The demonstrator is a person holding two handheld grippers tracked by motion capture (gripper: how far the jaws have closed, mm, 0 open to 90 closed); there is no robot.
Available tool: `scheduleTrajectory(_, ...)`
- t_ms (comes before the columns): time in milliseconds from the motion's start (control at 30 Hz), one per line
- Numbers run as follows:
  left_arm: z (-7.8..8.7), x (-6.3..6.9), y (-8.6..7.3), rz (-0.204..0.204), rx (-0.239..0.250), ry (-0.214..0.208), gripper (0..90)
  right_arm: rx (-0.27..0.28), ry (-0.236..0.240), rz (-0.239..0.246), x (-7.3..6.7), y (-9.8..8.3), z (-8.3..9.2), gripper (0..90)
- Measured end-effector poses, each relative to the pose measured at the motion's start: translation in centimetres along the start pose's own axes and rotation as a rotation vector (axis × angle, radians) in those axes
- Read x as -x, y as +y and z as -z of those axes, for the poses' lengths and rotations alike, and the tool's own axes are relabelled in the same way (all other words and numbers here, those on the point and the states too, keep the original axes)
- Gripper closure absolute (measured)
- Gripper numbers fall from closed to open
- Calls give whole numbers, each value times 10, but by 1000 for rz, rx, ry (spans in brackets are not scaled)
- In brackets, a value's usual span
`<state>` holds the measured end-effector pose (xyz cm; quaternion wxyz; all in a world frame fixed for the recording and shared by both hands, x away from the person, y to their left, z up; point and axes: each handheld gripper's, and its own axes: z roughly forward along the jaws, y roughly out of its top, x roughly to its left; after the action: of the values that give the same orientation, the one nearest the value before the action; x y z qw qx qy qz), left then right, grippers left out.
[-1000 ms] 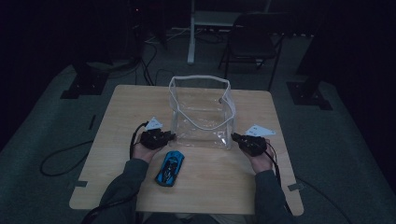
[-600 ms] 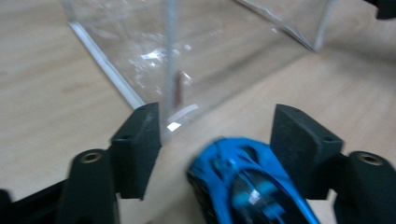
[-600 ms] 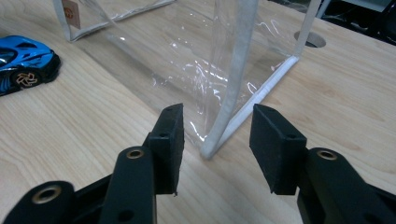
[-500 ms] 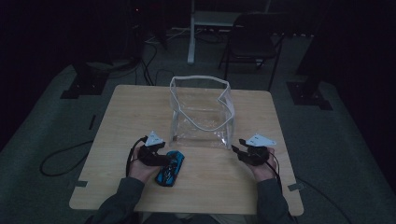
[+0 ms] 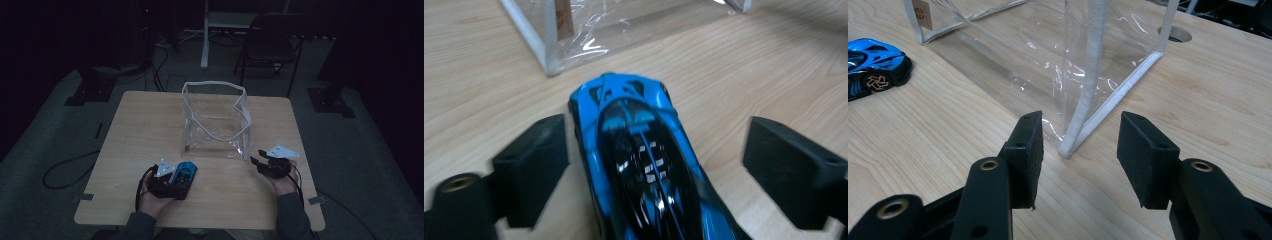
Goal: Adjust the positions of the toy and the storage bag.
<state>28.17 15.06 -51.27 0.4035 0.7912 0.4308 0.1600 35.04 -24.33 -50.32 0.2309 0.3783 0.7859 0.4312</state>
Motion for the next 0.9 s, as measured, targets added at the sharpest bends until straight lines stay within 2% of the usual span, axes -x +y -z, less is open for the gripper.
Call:
scheduleTrajectory(100, 2, 5, -6, 0, 8, 14, 98, -2, 1, 1, 0, -1, -1, 528)
scheduleTrajectory(133, 0, 6, -8, 0, 0, 1, 93, -4, 2, 1, 0, -1, -2, 528)
scheduleTrajectory(167, -2, 7, -12, 1, -2, -30, 93, -6, 3, 3, 0, -1, -2, 527)
scheduleTrajectory(233, -7, 10, -19, -7, -24, -4, 93, -10, 3, 5, 0, -1, -3, 527)
scheduleTrajectory(333, -9, 13, -25, 1, -29, 15, 92, -7, 2, 3, 0, -2, -3, 528)
scheduleTrajectory(400, -10, 14, -28, -11, -31, 44, 92, -8, 2, -3, 1, -3, -3, 529)
scheduleTrajectory(533, -13, 14, -33, 5, -67, 77, 92, -8, 0, -4, 2, -4, -3, 530)
scheduleTrajectory(600, -11, 14, -34, 0, -62, 70, 92, -6, -1, -3, 2, -4, -2, 530)
scheduleTrajectory(633, -10, 13, -36, 1, -73, 85, 92, -4, -2, -4, 2, -4, -2, 530)
scheduleTrajectory(700, -9, 12, -37, 15, -80, 74, 90, -2, -3, -8, 2, -4, -2, 531)
scheduleTrajectory(900, -9, 8, -36, -23, -110, 59, 91, -3, -4, -3, 2, -5, -2, 530)
